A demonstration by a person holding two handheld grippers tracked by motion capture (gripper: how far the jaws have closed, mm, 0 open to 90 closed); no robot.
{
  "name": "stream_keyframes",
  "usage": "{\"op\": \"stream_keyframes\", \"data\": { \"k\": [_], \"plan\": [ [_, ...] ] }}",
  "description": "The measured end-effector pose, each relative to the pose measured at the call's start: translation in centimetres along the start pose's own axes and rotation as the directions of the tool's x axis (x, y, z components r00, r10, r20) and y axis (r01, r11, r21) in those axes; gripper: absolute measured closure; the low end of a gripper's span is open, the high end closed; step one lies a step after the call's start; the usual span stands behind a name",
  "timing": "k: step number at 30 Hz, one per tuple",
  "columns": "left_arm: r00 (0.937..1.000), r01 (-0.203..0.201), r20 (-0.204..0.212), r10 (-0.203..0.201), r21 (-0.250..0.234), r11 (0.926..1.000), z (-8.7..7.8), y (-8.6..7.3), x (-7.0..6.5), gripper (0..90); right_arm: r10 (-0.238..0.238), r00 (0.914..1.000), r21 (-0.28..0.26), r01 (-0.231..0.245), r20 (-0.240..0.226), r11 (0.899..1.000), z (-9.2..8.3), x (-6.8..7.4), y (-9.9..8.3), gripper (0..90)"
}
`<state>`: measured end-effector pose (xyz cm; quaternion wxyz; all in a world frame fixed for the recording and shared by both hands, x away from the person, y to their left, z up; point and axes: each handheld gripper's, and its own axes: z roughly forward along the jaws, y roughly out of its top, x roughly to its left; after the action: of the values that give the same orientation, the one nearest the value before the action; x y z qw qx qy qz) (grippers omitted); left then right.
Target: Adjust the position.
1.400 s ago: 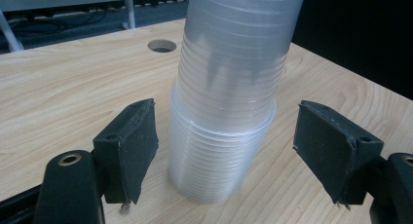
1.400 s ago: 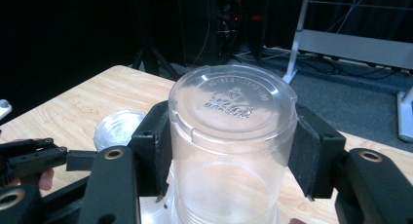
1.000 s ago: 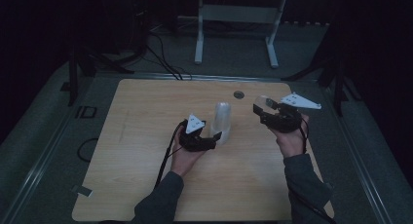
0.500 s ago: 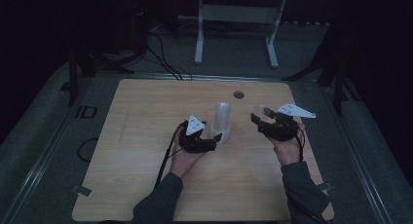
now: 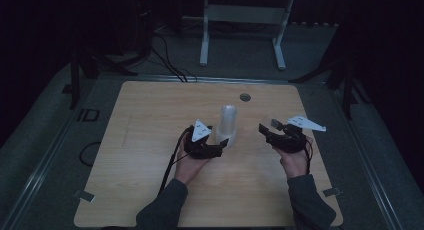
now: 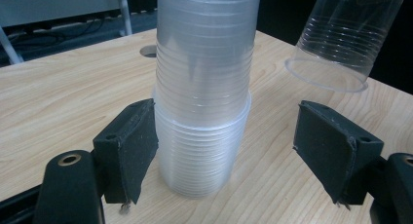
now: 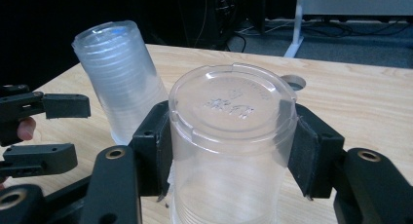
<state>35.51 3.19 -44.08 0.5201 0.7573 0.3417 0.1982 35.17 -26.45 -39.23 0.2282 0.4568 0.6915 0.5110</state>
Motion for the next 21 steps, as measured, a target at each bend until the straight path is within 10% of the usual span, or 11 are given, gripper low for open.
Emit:
{"op": "stream_keyframes", "data": {
  "k": [21],
  "plan": [
    [0.9986,-0.042,0.032,0.042,0.014,0.9990,0.3,0.1,-1.2,23.5,0.139,0.9901,-0.026,-0.139,-0.021,0.990,-0.4,-1.0,-2.7,41.5]
  ]
}}
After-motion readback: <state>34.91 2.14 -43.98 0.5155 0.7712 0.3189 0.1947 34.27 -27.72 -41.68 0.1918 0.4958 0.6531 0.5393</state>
